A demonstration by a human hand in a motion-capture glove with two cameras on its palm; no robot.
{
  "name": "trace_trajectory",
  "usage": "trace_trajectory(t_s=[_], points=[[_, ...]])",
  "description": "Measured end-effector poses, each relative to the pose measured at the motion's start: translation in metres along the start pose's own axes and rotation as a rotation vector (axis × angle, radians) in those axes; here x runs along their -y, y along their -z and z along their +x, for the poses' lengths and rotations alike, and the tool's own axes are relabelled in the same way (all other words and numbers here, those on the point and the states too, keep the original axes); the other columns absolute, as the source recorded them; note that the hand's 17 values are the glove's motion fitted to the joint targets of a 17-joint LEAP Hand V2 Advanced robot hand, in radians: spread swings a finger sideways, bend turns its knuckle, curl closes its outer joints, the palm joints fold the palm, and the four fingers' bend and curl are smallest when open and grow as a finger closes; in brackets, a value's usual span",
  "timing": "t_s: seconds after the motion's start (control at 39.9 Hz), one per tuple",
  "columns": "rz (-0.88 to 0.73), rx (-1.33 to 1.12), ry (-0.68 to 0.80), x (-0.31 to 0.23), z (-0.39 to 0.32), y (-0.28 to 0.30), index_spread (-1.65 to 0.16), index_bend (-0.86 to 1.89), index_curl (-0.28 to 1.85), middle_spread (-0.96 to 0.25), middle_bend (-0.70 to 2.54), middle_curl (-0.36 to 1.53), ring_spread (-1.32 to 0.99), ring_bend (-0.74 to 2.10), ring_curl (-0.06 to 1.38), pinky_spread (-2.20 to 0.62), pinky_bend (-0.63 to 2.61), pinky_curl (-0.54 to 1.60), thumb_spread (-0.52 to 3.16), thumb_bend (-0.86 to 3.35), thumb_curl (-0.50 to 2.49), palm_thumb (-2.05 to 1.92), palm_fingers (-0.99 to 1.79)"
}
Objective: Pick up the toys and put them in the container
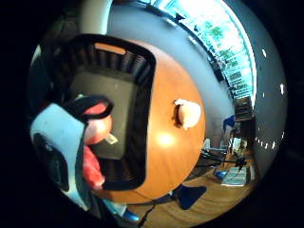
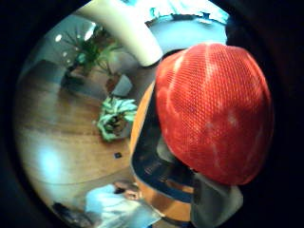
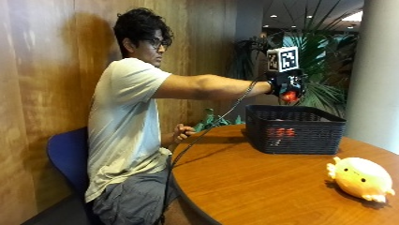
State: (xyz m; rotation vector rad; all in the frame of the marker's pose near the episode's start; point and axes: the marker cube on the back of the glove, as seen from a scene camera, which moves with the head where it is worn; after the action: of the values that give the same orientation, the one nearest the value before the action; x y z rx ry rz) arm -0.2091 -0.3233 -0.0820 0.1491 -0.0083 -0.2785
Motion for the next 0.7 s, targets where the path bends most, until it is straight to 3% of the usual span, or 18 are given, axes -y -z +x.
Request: trace_trajectory(t_s=[0.1, 0.13, 0.23, 0.43, 0.7], points=[[0.002, 0.003, -0.017, -0.003, 0.001, 0.007, -0.62, 0.25, 1.33, -0.38, 0.74, 1.04, -0.35, 1.48, 0.66, -0.4, 1.51, 0.6, 0.6, 0.12, 1.37, 0.51, 0.32], [0.002, 0.004, -0.022, -0.004, 0.001, 0.009, -0.61, 0.19, 1.28, -0.35, 0.63, 1.0, -0.33, 1.35, 0.62, -0.36, 1.46, 0.58, 0.69, 0.05, 1.33, 0.35, -0.01], [0.015, -0.008, -0.033, -0.007, 0.005, 0.015, -0.57, 0.09, 1.15, -0.26, 0.37, 0.88, -0.22, 1.07, 0.55, -0.22, 1.49, 0.57, 0.84, -0.06, 1.19, 0.2, -0.4], [0.021, 0.014, -0.055, -0.016, 0.015, 0.026, -0.49, 0.11, 0.95, -0.14, 0.18, 0.74, -0.09, 0.76, 0.4, -0.05, 1.37, 0.48, 1.05, -0.04, 0.96, 0.08, -0.27], [0.013, 0.042, -0.077, -0.031, 0.031, 0.03, -0.44, 0.16, 0.8, -0.07, 0.15, 0.62, -0.02, 0.63, 0.34, 0.03, 1.19, 0.4, 1.18, -0.02, 0.75, 0.07, -0.11]])
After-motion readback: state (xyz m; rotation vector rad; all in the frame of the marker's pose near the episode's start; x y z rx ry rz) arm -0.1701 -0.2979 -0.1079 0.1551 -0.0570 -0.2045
